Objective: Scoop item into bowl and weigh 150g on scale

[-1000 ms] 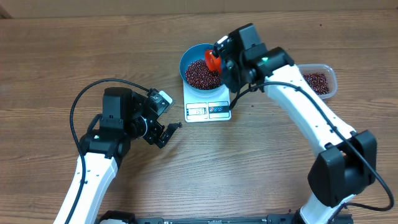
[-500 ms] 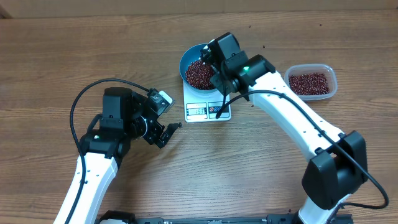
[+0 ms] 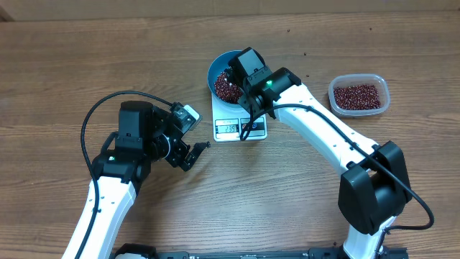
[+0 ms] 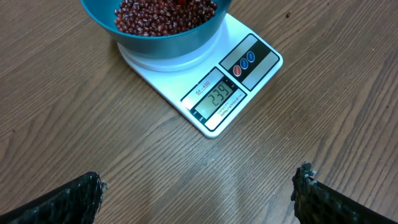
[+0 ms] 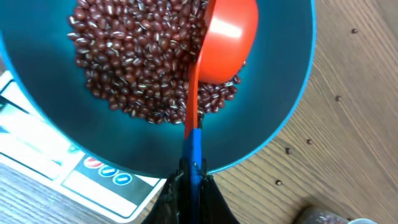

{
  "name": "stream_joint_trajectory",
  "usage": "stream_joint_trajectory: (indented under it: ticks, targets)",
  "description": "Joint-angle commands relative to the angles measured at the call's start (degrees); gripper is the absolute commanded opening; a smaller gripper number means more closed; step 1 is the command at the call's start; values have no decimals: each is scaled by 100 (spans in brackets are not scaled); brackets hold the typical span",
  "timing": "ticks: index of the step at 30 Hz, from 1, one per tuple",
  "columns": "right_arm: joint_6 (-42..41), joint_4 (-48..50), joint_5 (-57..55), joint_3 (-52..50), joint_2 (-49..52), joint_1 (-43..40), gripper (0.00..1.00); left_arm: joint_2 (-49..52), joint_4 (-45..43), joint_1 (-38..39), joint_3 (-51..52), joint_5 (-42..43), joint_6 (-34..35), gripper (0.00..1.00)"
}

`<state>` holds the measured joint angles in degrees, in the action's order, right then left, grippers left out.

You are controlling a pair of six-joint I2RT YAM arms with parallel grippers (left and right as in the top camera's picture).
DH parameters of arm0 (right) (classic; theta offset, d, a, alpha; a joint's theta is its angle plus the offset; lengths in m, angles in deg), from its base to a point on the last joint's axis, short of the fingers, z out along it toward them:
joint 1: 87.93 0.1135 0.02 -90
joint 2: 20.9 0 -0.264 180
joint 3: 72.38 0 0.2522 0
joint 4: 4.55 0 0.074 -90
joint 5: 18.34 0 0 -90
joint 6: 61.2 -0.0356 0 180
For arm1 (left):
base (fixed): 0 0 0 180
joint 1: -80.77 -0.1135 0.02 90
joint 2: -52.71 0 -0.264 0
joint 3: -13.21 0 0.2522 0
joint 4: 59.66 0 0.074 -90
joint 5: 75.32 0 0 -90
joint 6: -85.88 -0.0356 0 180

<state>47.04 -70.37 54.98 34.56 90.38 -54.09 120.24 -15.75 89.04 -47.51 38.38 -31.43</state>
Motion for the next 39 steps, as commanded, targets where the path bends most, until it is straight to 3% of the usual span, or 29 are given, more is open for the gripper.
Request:
stream_joint_trajectory:
  ticks: [1,6,20,39]
  targets:
    - [-13,7,289,116,-15,26,4,-2,-15,2,-4,-17,55,100]
    - [-225,-92,409,402,-50,-39,4,-2,-15,2,-4,-17,57,100]
    - [-369,-466,2564,516,-612,-988,4,-2,-15,2,-4,-17,55,100]
    - [-498,-855,2603,516,-1036,-988,4,-2,-15,2,-4,-17,55,100]
